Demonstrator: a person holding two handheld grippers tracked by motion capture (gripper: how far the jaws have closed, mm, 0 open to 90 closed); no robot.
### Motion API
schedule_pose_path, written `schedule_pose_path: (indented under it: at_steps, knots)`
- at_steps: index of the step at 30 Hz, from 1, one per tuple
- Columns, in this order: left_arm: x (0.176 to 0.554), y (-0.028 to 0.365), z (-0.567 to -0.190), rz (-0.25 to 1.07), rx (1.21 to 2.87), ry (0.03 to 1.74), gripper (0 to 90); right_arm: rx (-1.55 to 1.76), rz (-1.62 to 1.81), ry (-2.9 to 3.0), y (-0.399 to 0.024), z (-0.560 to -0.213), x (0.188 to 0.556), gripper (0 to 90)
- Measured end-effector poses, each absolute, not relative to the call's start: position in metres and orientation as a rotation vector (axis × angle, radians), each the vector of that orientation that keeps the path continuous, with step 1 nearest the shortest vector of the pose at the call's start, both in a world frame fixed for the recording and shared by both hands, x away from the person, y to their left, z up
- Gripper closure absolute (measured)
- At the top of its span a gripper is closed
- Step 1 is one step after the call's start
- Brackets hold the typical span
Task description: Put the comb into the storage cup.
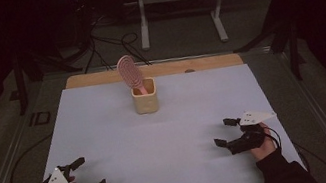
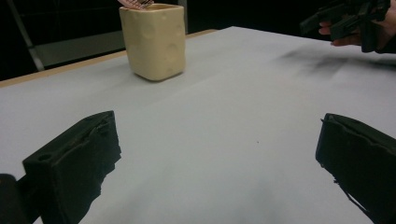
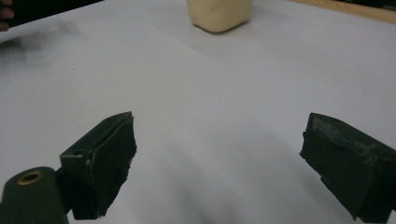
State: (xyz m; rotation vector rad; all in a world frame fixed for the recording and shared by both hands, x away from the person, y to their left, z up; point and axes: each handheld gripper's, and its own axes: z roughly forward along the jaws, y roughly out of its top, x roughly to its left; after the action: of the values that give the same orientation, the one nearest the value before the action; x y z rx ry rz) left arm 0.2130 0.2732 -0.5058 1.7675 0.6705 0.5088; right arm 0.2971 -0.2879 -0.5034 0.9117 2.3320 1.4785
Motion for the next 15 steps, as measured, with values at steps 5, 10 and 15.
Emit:
schedule_pose_path:
  at_steps: [5,10,15]
  knots:
    - [0.213,0.273,-0.506,0.509,1.769,0.67,0.0,0.95,1.512,2.323,-0.295,-0.508,0.289,9.5]
    - [0.213,0.273,-0.506,0.509,1.771,0.67,0.0,0.972,1.528,2.305,-0.3,-0.508,0.281,9.5]
    - [0.213,0.273,-0.507,0.506,1.772,0.673,0.0,0.981,1.449,2.296,-0.303,-0.512,0.278,9.5]
